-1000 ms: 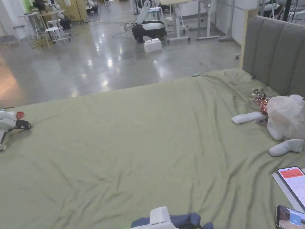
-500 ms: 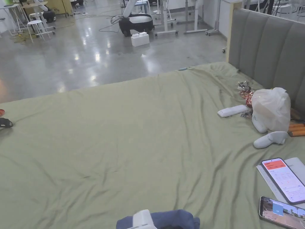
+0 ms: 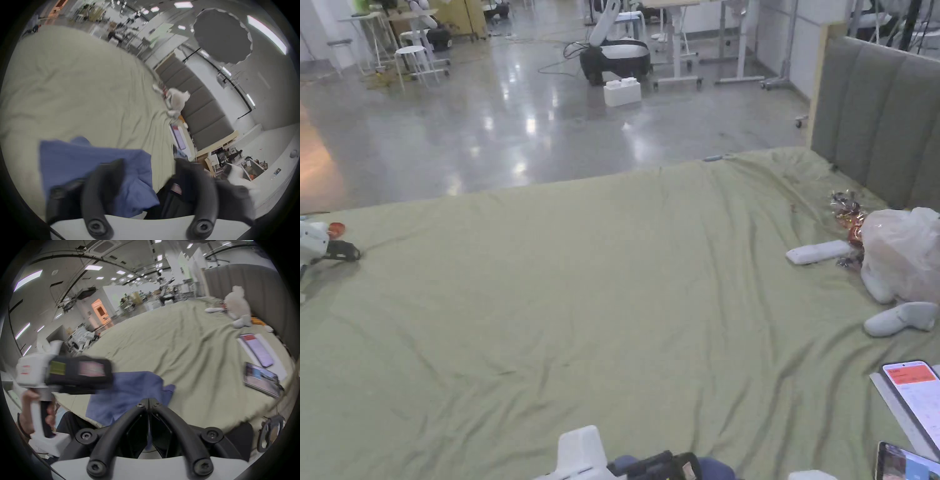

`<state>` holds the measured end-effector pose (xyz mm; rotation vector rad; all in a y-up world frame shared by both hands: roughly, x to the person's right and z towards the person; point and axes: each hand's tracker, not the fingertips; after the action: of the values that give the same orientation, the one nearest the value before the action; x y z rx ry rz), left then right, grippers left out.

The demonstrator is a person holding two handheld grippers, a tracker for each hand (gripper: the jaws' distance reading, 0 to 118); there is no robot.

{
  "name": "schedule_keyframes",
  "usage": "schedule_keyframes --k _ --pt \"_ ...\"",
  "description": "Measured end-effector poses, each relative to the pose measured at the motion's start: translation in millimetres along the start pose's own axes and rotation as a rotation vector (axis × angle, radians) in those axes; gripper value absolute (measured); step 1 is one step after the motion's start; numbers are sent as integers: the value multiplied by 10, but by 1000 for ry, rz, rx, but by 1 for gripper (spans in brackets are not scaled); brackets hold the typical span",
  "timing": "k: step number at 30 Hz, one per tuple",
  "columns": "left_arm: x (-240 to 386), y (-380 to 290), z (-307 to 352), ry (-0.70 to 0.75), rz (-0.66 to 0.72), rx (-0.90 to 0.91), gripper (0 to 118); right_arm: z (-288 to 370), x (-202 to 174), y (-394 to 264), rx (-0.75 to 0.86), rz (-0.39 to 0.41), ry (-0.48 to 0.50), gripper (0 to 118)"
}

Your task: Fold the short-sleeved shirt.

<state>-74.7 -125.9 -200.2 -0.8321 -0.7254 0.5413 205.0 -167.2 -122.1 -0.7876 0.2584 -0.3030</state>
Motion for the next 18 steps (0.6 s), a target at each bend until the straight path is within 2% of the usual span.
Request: schedule_keyframes --k 1,2,4,5,7,9,14,16,18 --pt "-84 37 178 15 3 30 98 -168 19 50 -34 5 9 0" --pt "-187 70 336 34 15 47 100 -341 45 79 -82 24 -2 0" --pt "-435 85 574 60 49 53 100 -661 103 40 -229 93 -129 0" --pt "-588 73 666 83 91 56 101 -750 151 -5 -229 114 -132 0" --pt "-854 23 748 106 174 60 101 -698 232 15 -157 71 -78 0" --pt "-1041 -47 734 86 225 61 102 -656 285 2 -174 -19 -59 0" --pt "-1334 -190 233 -61 418 -45 101 -668 334 31 -189 -42 -46 0" --pt "-1343 -208 -9 -56 432 -114 98 -671 326 25 -191 -42 -47 0" --pt "-1257 -220 -176 24 400 -148 91 -667 310 13 -186 -36 -54 0"
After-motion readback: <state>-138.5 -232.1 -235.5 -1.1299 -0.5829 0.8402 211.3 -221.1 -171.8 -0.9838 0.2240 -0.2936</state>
